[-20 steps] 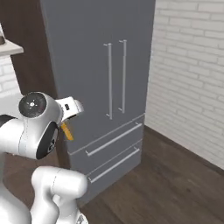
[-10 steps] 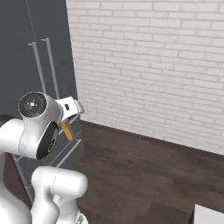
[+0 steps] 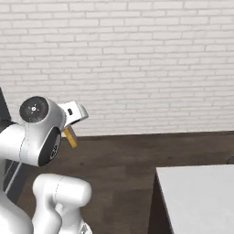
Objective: Start the toaster. Once the lever pops up, take the bread to the plate on the dining counter.
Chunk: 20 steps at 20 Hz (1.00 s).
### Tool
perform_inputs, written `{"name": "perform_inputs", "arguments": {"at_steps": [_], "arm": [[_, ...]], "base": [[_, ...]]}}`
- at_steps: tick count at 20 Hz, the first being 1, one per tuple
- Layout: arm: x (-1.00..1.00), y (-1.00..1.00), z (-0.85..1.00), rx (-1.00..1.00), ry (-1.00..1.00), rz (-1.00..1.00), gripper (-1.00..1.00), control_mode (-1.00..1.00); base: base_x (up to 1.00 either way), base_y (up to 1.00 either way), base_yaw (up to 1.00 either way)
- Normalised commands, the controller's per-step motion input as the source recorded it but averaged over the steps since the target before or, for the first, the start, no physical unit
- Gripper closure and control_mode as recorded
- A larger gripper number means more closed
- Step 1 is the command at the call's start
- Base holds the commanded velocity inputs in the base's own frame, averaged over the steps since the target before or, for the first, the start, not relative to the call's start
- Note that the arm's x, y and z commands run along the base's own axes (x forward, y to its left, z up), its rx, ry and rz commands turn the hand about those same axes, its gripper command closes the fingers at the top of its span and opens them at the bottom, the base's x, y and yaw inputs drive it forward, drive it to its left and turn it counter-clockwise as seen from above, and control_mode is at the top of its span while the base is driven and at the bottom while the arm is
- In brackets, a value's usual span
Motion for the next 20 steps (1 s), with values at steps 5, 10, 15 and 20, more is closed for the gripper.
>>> {"name": "perform_inputs", "arguments": {"at_steps": [5,10,15,20], "arm": [[0.0,0.0,0.0,0.0,0.0,0.0,1.0,1.0],[0.0,0.0,0.0,0.0,0.0,0.0,1.0,1.0],[0.0,0.0,0.0,0.0,0.0,0.0,1.0,1.0],[0.0,0.0,0.0,0.0,0.0,0.0,1.0,1.0]], "base": [[0.17,0.12,-0.51],[0.49,0.37,-0.35],[0.64,0.48,-0.33],[0.72,0.54,-0.34]]}}
